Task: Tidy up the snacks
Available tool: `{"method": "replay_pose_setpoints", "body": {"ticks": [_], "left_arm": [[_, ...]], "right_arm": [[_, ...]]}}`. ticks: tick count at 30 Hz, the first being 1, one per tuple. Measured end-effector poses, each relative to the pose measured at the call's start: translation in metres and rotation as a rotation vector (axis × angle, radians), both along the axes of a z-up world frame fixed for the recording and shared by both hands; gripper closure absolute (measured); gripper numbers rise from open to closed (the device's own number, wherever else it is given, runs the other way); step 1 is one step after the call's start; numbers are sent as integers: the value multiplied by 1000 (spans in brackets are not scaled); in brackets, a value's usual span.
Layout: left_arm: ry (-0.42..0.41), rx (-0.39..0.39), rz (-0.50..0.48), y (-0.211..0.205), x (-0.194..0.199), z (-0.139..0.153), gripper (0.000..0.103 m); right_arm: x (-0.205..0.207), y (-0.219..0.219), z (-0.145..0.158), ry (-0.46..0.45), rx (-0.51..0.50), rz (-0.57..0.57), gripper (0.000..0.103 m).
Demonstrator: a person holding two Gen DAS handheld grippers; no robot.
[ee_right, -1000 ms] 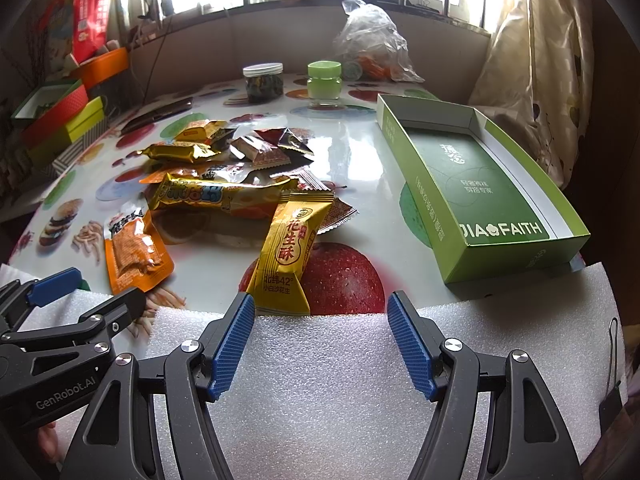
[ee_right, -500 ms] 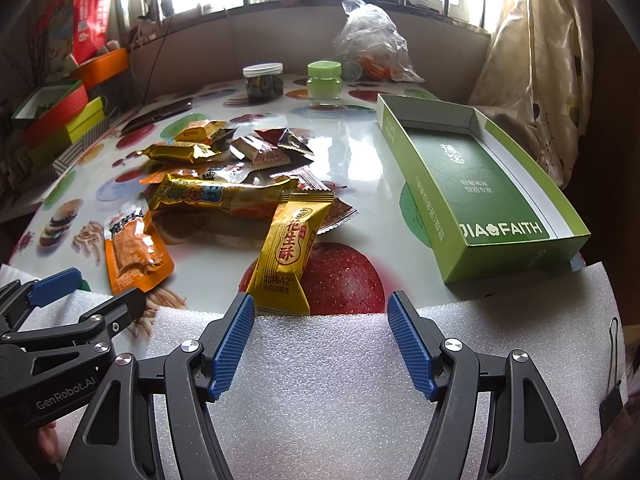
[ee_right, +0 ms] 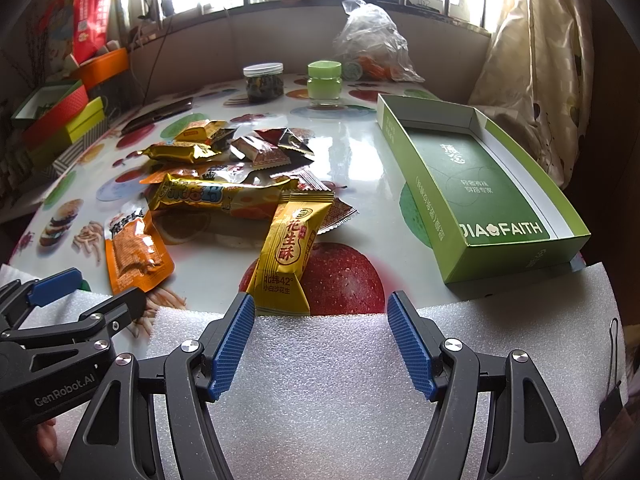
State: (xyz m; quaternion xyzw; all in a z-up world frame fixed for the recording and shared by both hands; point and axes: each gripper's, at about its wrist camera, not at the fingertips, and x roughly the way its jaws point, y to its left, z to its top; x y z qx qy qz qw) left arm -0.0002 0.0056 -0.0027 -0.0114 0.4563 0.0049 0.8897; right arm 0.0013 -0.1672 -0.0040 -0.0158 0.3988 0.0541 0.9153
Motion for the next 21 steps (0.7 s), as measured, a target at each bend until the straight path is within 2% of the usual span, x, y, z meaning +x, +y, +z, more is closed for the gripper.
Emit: {"method": "replay_pose_setpoints", "body": {"ticks": [5, 13, 19, 21], "left_arm": [[22, -40, -2, 5, 7, 1, 20], [67, -192, 60, 26, 22, 8, 20], [86, -197, 100, 28, 38, 8, 20], [87, -177, 99, 25, 44, 8, 20]], "right_arm": [[1, -2, 2, 10, 31, 11, 34], [15, -15, 14, 28, 140, 6, 34], [32, -11, 12, 66, 172, 14, 34], [38, -7, 10, 72, 157, 16, 34]]}}
